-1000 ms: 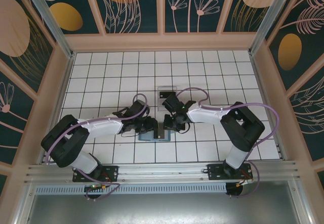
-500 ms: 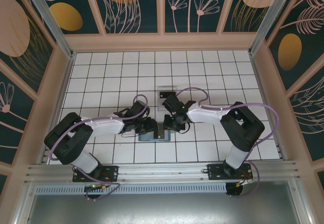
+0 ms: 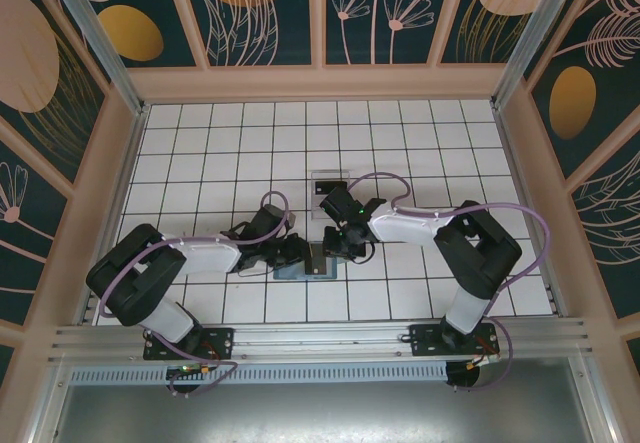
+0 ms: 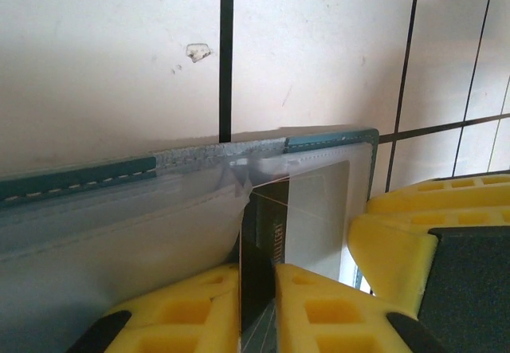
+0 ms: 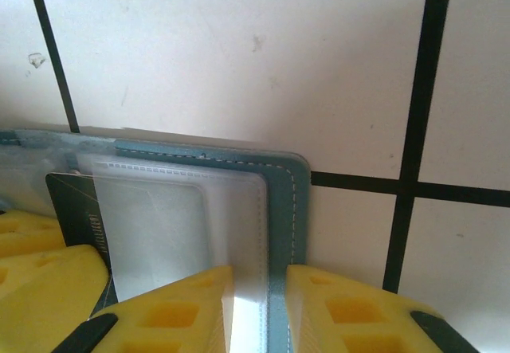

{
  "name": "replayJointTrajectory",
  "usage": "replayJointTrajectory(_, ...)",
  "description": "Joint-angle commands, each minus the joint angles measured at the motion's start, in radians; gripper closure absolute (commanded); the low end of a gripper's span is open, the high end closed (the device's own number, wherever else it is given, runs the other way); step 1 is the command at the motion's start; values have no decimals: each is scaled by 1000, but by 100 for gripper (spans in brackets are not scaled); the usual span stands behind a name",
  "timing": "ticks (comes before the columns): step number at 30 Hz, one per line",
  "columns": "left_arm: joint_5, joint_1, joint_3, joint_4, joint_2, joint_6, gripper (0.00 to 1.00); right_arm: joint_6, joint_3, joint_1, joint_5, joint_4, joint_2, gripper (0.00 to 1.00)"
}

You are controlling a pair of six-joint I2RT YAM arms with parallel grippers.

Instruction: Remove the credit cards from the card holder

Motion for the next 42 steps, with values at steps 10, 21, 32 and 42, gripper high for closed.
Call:
replayJointTrajectory(10,9,5,-51,-48,-68,-3,88,-11,0,12,27,-46,56,75)
replayJointTrajectory(21,-37,6,-50,-153,-143,28,95,-13,6,10,38,-57,52,75)
replayJointTrajectory(32,-93,6,0,-311,-228,109,99,-19,37,10,50,-81,41,74)
replayJointTrajectory(42,-162,6,132,-490,-265,260,100,-23,73,11,80,-126,-6,73)
